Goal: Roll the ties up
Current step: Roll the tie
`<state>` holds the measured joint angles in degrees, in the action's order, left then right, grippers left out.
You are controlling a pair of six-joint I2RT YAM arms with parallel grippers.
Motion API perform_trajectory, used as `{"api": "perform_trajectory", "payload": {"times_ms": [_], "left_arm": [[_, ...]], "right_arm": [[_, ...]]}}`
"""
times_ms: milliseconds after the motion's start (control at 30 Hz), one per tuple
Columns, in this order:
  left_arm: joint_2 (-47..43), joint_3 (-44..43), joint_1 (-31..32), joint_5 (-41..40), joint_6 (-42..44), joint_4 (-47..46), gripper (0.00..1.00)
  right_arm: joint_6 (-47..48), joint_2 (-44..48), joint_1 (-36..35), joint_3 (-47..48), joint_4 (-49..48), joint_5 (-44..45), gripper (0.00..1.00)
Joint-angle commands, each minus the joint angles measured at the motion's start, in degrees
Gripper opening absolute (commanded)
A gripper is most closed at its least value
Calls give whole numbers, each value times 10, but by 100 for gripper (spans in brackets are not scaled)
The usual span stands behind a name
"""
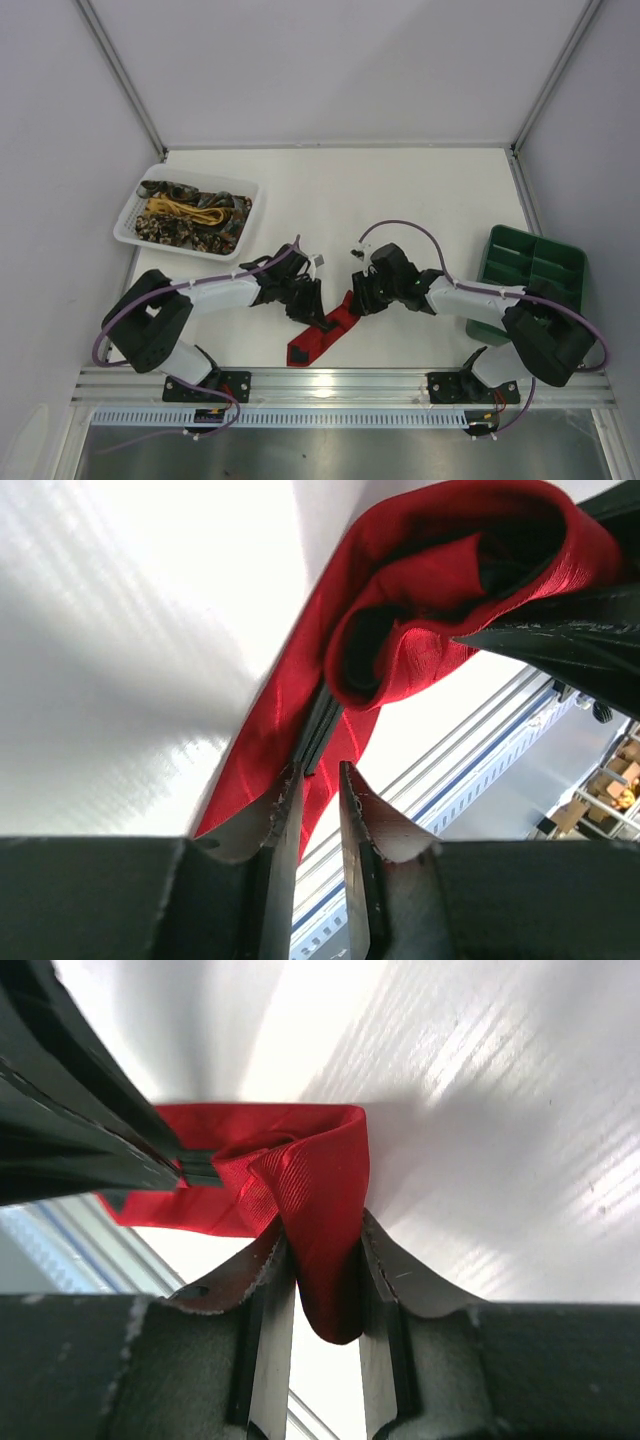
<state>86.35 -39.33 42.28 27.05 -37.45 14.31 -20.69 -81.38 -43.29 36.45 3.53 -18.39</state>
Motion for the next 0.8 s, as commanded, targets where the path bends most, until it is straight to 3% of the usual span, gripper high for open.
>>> {"api": "perform_trajectory", "payload": {"times_ms": [0,133,467,767], "left_arm": [[-35,16,-11,-17,5,13,26],[-73,51,-28,-11,-8,11,25],[-63,94,-30,11,-30,-22,23],[-15,89,-30,24,-45,-64,21]], "right_arm": [[12,18,-41,23,50,114,0],[-17,18,-82,42,80,183,0],[-71,-10,-201,131,177,407,0],[-95,-88,-276,189,228,477,0]]}}
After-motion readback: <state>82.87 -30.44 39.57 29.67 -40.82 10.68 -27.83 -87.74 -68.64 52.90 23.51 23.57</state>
